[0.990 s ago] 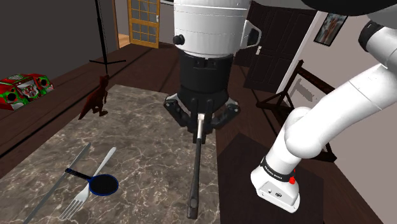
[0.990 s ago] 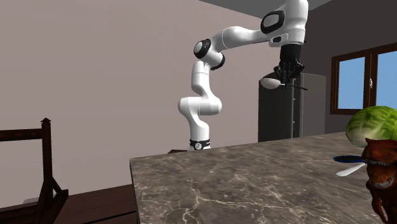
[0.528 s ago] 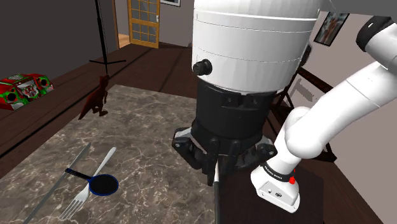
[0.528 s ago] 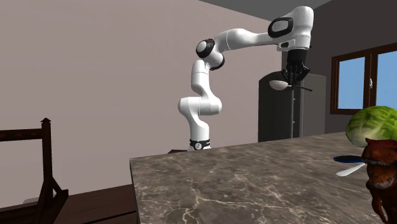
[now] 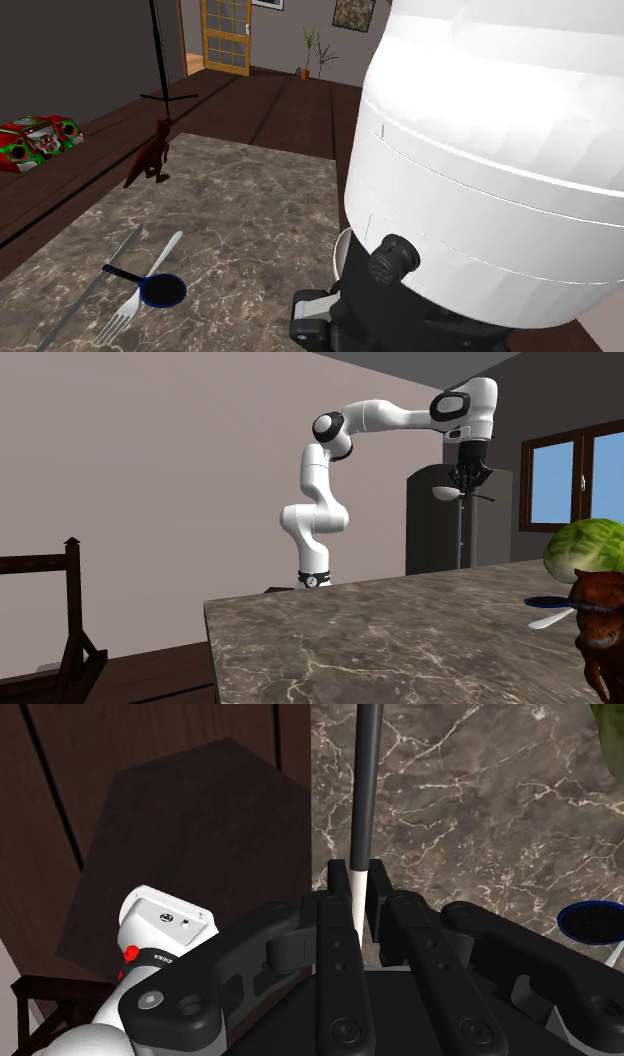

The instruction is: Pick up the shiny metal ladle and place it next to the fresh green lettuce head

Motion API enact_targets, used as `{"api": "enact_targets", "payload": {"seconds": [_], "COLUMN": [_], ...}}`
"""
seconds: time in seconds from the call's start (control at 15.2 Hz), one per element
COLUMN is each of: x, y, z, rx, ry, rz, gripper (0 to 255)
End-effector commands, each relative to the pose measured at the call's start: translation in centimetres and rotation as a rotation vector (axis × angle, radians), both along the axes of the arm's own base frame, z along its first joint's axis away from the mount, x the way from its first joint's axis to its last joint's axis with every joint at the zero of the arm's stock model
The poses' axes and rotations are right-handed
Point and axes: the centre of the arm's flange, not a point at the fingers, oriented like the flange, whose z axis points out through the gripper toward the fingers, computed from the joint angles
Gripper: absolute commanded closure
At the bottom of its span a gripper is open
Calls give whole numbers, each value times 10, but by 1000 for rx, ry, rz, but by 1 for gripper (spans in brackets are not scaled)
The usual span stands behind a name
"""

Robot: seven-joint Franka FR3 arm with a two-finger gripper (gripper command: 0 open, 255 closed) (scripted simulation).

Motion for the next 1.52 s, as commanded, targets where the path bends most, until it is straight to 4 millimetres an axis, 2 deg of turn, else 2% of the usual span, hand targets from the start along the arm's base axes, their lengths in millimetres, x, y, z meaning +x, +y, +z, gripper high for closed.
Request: {"api": "enact_targets", "payload": {"seconds": [0.0, 1.45], "x": [-1, -1], "y": [1, 1], "z": [-10, -127], "rx": [0, 0], "ry": [0, 0], "rz": [-1, -1], "gripper": [255, 255]}}
